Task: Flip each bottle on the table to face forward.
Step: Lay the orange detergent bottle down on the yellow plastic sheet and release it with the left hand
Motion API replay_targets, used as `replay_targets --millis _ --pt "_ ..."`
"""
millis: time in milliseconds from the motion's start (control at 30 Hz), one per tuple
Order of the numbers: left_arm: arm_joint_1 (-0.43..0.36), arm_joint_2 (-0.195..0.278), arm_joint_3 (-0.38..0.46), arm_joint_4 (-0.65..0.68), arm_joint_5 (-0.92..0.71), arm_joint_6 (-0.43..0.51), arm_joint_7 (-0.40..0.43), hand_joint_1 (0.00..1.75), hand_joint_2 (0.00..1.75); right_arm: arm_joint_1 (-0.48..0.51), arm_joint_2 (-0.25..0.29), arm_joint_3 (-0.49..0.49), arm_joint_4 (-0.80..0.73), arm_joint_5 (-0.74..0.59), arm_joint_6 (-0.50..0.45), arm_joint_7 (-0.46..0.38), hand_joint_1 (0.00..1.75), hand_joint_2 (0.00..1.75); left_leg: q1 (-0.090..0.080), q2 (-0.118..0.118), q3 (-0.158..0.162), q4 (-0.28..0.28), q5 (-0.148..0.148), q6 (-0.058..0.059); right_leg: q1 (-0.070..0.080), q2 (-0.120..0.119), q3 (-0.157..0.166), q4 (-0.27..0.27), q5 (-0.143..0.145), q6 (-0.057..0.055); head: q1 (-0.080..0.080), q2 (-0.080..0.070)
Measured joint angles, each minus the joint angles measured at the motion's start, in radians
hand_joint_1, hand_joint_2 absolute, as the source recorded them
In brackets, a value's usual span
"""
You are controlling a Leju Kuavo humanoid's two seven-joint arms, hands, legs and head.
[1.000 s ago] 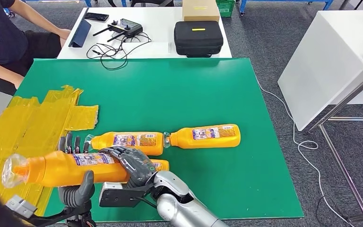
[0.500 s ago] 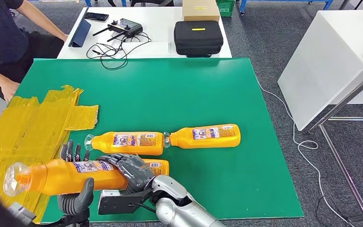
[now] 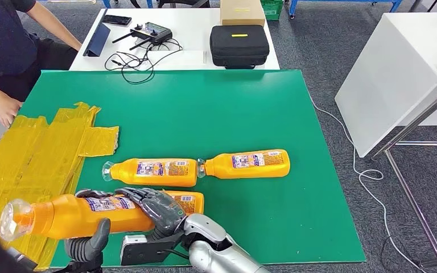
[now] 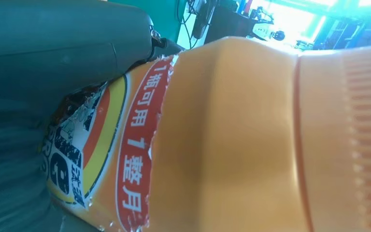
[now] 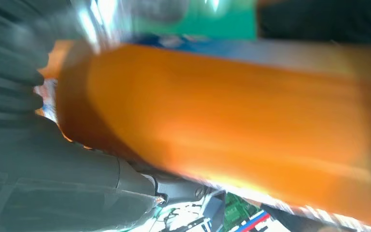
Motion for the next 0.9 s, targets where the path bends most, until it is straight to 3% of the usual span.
replay_targets --millis 333,500,700,900 --pt "0.017 -0.002 0.063 -0.054 -0.091 0.027 0.010 1.75 1.75 0.088 -0.062 -0.146 -0.179 -0.059 0.059 -0.052 0.00 0.00 0.000 0.000 0.000 0.000 0.000 0.000 0.000 0.000 0.000 0.000 0.000 0.000 0.000 0.000" --pt "0.033 -0.002 0.138 -0.146 -0.242 0.098 0.022 1.75 1.75 0.146 -0.102 -0.210 -0.319 -0.066 0.087 -0.059 0.00 0.00 0.000 0.000 0.000 0.000 0.000 0.000 0.000 0.000 0.000 0.000 0.000 0.000 0.000 0.000" --pt "0.029 -0.001 0.278 -0.262 -0.435 0.267 0.034 1.75 1.75 0.204 -0.134 -0.261 -0.465 -0.068 0.130 -0.077 0.00 0.00 0.001 0.000 0.000 0.000 0.000 0.000 0.000 0.000 0.000 0.000 0.000 0.000 0.000 0.000" --pt "-0.023 0.034 0.376 -0.280 -0.645 0.429 0.030 1.75 1.75 0.227 -0.159 -0.283 -0.544 -0.057 0.140 -0.077 0.00 0.00 0.001 0.000 0.000 0.000 0.001 0.000 0.000 0.000 0.001 0.000 0.000 0.000 0.000 0.000"
